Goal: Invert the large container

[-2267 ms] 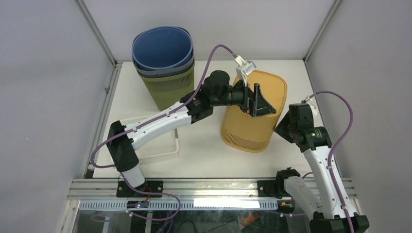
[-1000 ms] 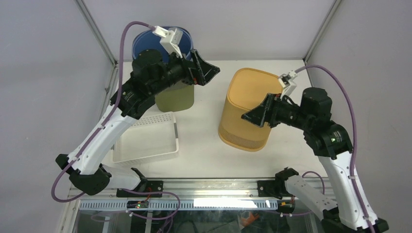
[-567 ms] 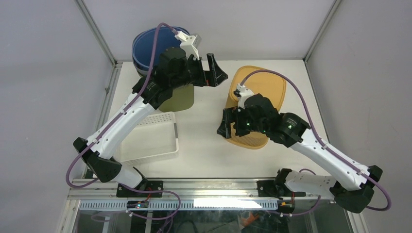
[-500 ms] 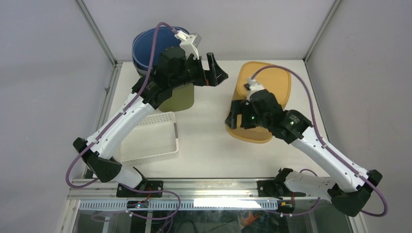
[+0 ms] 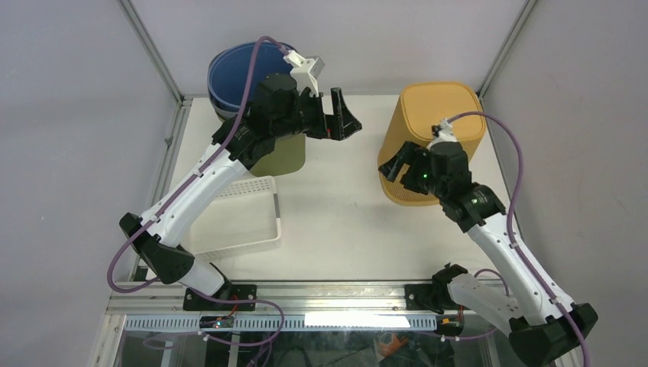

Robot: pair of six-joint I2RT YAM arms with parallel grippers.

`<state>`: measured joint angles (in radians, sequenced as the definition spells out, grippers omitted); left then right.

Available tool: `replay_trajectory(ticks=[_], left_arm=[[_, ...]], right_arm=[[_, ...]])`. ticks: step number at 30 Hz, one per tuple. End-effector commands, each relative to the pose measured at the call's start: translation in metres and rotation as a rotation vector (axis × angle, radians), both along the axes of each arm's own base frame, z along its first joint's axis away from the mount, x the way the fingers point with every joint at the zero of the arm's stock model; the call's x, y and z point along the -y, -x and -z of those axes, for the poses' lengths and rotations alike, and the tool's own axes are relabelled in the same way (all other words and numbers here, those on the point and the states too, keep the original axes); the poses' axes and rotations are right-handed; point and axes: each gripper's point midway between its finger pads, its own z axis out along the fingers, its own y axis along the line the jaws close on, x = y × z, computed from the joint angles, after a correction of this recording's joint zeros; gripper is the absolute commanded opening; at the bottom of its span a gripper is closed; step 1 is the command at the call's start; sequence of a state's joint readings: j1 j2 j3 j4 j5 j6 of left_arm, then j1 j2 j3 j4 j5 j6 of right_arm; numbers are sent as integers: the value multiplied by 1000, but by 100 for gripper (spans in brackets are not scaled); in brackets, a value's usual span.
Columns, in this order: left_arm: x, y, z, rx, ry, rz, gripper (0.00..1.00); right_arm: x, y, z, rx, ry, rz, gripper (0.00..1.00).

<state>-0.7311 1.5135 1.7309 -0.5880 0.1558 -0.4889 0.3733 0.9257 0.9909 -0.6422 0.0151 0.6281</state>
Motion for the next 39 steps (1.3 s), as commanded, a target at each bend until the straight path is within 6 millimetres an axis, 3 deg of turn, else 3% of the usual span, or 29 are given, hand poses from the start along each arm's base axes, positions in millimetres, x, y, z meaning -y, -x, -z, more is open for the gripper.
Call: replay_trajectory(ticks=[1,4,7,9,11,14,17,20,24,26,28,30,34,36,39], left_arm=[[-19,-1,-43,126,30,-54,99],[-26,-1,-53,159,26,-72,99],[-49,-12,-60,187,-29,-194,99],[-64,-14,-67,199,-63,-243,99],[-75,-14,-68,201,-83,-274,99],[-91,-7,-84,232,-67,-315,99],[-97,-6,-86,249,-80,-327,99],[-97,-7,-82,256,-111,-313,99],[-104,-10,-91,265,-126,-332,99],[-107,-11,-98,281,-127,-338,99],[-106,-24,-92,278,-163,-360,99],[-112,-37,-92,285,-193,-396,99],[-123,-77,-73,251,-312,-507,99],[-128,-96,-66,254,-378,-567,99],[-132,-121,-48,236,-453,-593,94]], right_arm=[[-66,1,-49,220,-146,-168,81],[-108,-4,-48,281,-158,-317,82],[-116,-30,-29,261,-87,-297,84],[-100,-53,-8,215,42,-193,88],[-70,-75,6,167,151,-58,93],[-22,-109,17,106,205,63,94],[14,-147,15,100,237,123,94],[26,-179,7,115,295,116,95],[12,-204,-11,115,270,31,94],[-6,-200,-25,133,223,-34,94],[-30,-185,-40,160,189,-107,93],[-55,-162,-50,182,189,-174,93],[-89,-105,-61,205,177,-271,93],[-87,-81,-58,186,170,-270,93],[-62,-52,-55,163,170,-206,93]])
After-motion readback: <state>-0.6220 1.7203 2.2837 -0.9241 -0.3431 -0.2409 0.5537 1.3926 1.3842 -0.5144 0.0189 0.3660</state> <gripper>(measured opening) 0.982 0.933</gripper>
